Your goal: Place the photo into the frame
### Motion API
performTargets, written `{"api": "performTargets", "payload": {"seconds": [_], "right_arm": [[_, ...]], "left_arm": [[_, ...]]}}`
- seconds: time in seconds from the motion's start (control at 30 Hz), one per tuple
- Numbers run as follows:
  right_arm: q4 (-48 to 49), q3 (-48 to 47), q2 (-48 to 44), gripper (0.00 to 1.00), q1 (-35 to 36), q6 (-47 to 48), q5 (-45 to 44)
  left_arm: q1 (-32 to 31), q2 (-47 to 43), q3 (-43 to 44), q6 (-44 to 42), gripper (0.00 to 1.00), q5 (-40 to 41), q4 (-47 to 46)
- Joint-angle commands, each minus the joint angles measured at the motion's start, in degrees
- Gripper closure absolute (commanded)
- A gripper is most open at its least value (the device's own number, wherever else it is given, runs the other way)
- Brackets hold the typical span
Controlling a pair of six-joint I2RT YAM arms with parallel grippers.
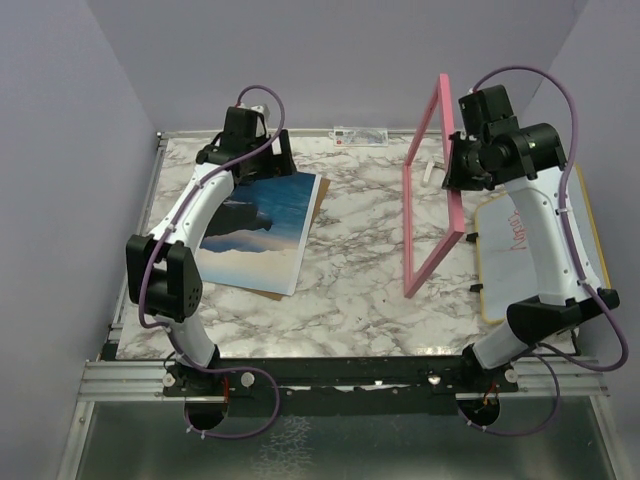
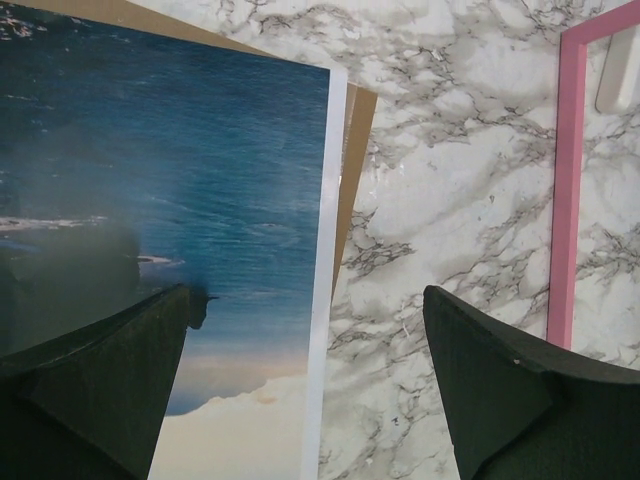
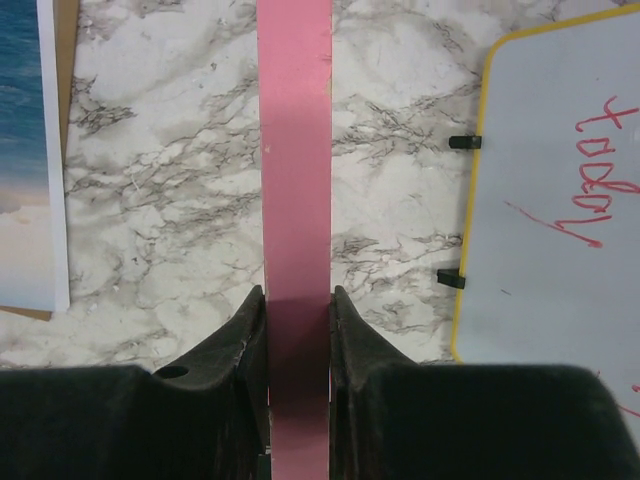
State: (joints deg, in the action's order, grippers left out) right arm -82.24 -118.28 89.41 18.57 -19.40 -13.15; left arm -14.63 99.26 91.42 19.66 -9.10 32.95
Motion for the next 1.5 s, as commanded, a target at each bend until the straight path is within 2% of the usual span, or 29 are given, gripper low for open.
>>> {"api": "performTargets", "payload": {"seconds": [0.0, 0.3, 0.5, 0.57, 0.73, 1.03, 1.1, 1.17, 1.3, 1.47], "right_arm": [[-1.70, -3.32, 4.49, 0.99, 2.08, 1.09, -2.22], [-1.66, -7.82, 14.81, 0.99, 9.82, -2.98, -2.39], [-1.68, -9.36, 20.07, 0.89, 15.06, -5.65, -1.69], [-1.57, -9.74, 21.42, 0.87, 16.44, -6.39, -1.26], [1.01, -9.18, 23.06, 0.85, 18.45, -7.58, 0.09], [6.82, -6.25, 24.57, 0.90, 21.22, -10.12, 0.22], [8.21, -4.88, 24.44, 0.90, 21.82, -10.66, 0.50], [9.43, -3.79, 24.10, 0.91, 22.15, -11.12, 0.56], [11.63, -1.98, 23.49, 0.96, 22.43, -11.84, 0.76], [15.04, 1.46, 22.24, 0.99, 22.59, -12.38, 1.22]], "left_arm": [[0.13, 2.95, 3.71, 0.29, 0.01, 3.89, 1.44], [1.42, 5.99, 8.66, 2.86, 0.01, 7.54, 4.18], [3.47, 6.23, 11.17, 5.65, 0.01, 5.48, 4.48], [3.87, 5.96, 12.08, 6.54, 0.01, 3.05, 4.54], [3.91, 6.77, 15.60, 9.87, 0.01, -11.23, 3.01], [3.83, 4.18, 9.52, 19.16, 0.01, -24.06, -6.43], [3.74, 2.70, 5.62, 22.25, 0.01, -28.13, -12.00], [3.65, 0.16, 0.18, 27.35, 0.01, -30.91, -21.65], [1.79, -2.65, -8.44, 35.41, 0.01, -31.89, -38.44], [-1.51, 1.03, -11.64, 35.97, 0.01, -31.04, -40.04]]}}
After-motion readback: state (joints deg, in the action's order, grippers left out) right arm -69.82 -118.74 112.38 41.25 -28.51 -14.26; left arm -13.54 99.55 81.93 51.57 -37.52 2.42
